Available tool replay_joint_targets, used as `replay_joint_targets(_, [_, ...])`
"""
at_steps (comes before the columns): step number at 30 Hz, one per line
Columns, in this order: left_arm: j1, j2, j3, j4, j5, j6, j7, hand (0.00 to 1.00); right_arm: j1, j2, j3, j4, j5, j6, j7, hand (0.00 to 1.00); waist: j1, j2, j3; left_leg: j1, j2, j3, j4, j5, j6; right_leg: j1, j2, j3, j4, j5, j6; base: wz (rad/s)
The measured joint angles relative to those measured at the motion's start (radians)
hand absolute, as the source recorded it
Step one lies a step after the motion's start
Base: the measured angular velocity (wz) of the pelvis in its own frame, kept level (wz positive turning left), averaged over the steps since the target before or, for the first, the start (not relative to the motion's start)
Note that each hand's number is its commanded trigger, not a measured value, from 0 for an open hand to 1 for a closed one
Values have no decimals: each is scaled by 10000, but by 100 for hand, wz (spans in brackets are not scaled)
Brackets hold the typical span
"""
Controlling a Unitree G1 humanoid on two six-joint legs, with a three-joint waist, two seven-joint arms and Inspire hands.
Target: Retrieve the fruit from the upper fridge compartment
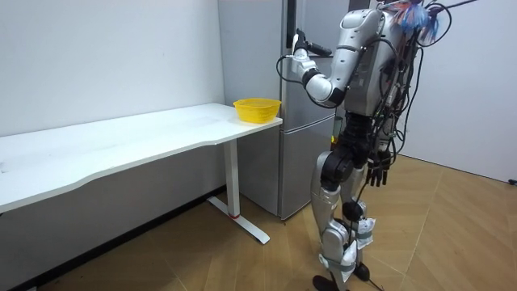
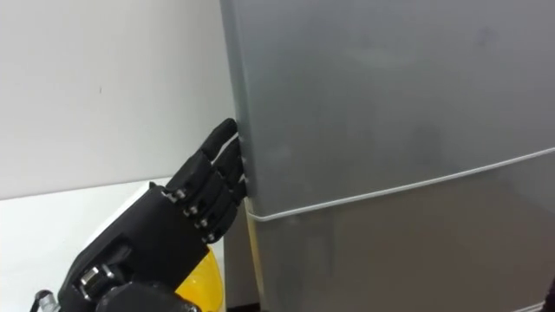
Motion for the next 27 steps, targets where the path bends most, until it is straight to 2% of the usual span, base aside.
replay_joint_targets(6, [-1, 45, 0, 6, -2, -17, -38, 0, -37, 0, 3, 3, -4, -4, 134, 0, -6, 2, -1, -2, 2, 36, 18, 0, 0, -3, 0, 31, 1, 4, 5, 0])
replay_joint_targets(13, [-81, 33, -168, 82, -15, -168, -30, 0, -125, -79, 262, 6, 111, -11, 121, 0, -25, 174, -12, -159, 7, 59, 61, -4, 45, -24, 21, 65, -170, 123, 74, 2])
replay_joint_targets(15, [-80, 42, -245, 114, -19, -247, -31, 0, -145, -139, 260, 13, 163, -11, 124, 0, -29, 173, 8, -148, 5, 80, 56, -19, 77, -16, 12, 71, -164, 134, 90, 0])
replay_joint_targets(18, [-80, 4, -277, 219, -240, -310, -29, 0, -188, -262, 261, 26, 207, -5, 204, 0, -28, 250, 23, -132, 5, 225, 48, -36, 106, -17, 20, 254, -151, 160, 118, -4])
replay_joint_targets(20, [-81, -50, -354, 391, -402, -481, -30, 0, -195, -320, 261, 25, 150, -3, 226, 0, -41, 289, 15, -128, 9, 324, 43, -65, 154, -29, 30, 373, -134, 192, 145, -8])
replay_joint_targets(27, [-80, -48, -607, 554, -1208, -560, -31, 0, -222, -354, 263, 14, 21, 17, 312, 0, -274, 341, -14, -193, 7, 394, 132, -154, 299, -86, 80, 655, -128, 348, 270, -1])
